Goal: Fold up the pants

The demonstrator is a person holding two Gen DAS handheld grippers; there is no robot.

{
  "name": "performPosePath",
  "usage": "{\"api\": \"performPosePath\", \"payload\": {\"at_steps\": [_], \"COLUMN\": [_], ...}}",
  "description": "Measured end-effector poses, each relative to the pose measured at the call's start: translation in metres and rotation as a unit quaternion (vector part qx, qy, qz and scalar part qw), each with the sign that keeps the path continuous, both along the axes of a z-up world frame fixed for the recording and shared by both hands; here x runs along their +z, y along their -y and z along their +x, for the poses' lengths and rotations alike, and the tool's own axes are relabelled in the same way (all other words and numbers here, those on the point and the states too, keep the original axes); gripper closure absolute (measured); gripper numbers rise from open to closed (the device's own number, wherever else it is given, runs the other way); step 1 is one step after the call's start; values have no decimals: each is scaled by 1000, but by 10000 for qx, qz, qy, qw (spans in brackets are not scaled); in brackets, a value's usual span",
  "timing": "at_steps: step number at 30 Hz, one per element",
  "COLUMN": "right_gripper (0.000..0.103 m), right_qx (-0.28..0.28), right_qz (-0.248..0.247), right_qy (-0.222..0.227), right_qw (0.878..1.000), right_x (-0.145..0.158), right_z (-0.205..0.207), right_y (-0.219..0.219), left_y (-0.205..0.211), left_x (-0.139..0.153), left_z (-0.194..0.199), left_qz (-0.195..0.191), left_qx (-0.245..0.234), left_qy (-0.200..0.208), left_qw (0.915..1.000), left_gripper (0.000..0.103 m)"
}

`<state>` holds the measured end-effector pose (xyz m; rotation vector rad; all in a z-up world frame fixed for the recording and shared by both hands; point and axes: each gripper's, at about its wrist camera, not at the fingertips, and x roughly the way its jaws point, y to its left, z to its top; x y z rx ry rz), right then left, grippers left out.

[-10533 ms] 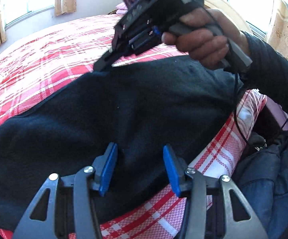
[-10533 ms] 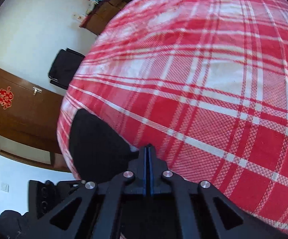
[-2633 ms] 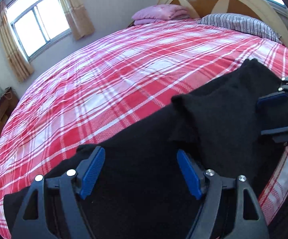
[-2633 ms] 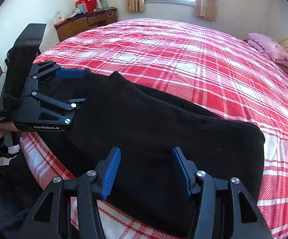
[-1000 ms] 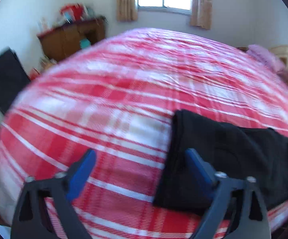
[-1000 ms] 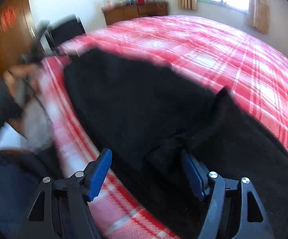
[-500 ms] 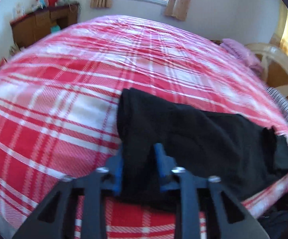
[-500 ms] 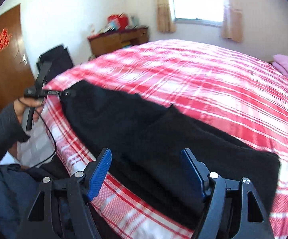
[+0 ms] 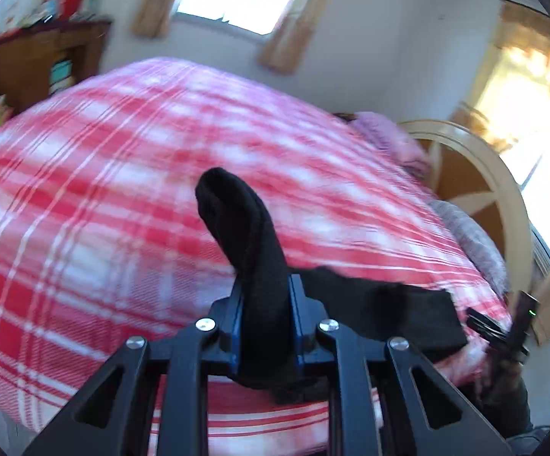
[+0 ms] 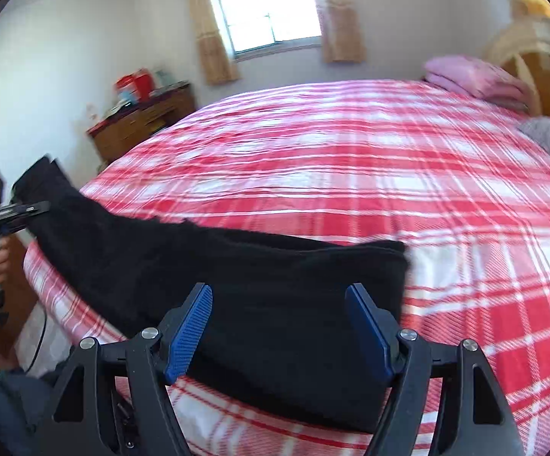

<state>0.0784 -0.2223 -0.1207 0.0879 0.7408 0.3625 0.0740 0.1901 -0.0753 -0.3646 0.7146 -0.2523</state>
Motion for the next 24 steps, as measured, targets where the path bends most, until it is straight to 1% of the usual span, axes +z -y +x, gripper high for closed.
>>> {"api": "performPosePath", "payload": {"at_steps": [3, 5, 7, 8, 12, 15, 18, 20, 21, 24], "right_gripper": [29, 29, 29, 29, 29, 29, 29, 29, 29, 29], "right_qx": [-386, -597, -766, -849, -1158, -1319, -1349, -1351, -1349, -1377], "right_qz": [-78, -52, -14, 2, 73, 113, 114, 130, 136, 136], "right_qy": [-120, -149, -151, -125, -97, -99, -104, -124, -134, -161], "right_qw": [9992, 9981, 9969, 9963, 9932, 9912, 9907, 9907, 9907, 9903], "right_x": [-4, -5, -5, -4, -3, -3, -5, -7, -8, -10], "right_z": [7, 10, 11, 11, 15, 18, 20, 21, 22, 24], "right_y": [16, 27, 38, 43, 61, 69, 73, 76, 77, 79], "left_y": [36, 66, 88, 104, 162, 205, 241, 268, 283, 314], "left_x": [26, 42, 50, 55, 63, 58, 50, 41, 33, 16], "left_z": [0, 3, 8, 12, 29, 39, 47, 50, 52, 58], "left_qz": [66, 93, 135, 180, 435, 669, 784, 907, 1039, 1224], "left_qx": [-382, -689, -929, -1124, -1670, -2010, -2286, -2466, -2536, -2658], "left_qy": [277, 452, 525, 558, 528, 405, 228, 138, 103, -66], "left_qw": [9989, 9966, 9942, 9919, 9836, 9765, 9701, 9648, 9617, 9562], "left_gripper": [82, 82, 83, 82, 82, 82, 83, 82, 82, 82]}}
